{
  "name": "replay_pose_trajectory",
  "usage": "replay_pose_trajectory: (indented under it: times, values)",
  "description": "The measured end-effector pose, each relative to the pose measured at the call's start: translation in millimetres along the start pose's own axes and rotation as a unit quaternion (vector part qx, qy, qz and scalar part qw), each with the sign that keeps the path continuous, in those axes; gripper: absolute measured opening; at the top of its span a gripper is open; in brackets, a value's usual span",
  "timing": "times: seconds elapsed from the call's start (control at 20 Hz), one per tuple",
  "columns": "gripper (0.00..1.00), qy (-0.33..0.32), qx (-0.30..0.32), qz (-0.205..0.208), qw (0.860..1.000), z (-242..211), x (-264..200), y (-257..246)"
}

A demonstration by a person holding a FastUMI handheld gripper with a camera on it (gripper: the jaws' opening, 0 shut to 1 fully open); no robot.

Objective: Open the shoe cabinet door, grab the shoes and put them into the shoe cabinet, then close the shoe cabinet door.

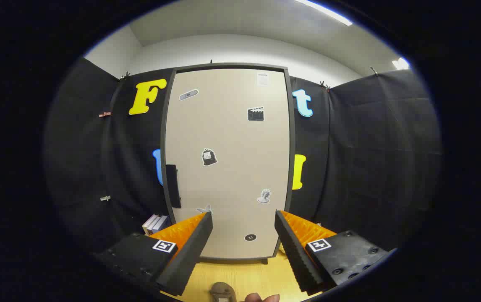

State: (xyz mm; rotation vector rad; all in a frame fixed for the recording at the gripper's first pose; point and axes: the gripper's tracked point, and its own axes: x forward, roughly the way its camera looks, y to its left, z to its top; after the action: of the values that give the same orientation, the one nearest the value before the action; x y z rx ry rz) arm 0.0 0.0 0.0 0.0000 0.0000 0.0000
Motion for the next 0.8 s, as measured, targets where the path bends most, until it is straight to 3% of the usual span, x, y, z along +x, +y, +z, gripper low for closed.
replay_pose_trajectory:
  times: [0.8]
  values:
    - [0.97, 0.0, -0.001, -0.009, 1.0, -1, 5, 14]
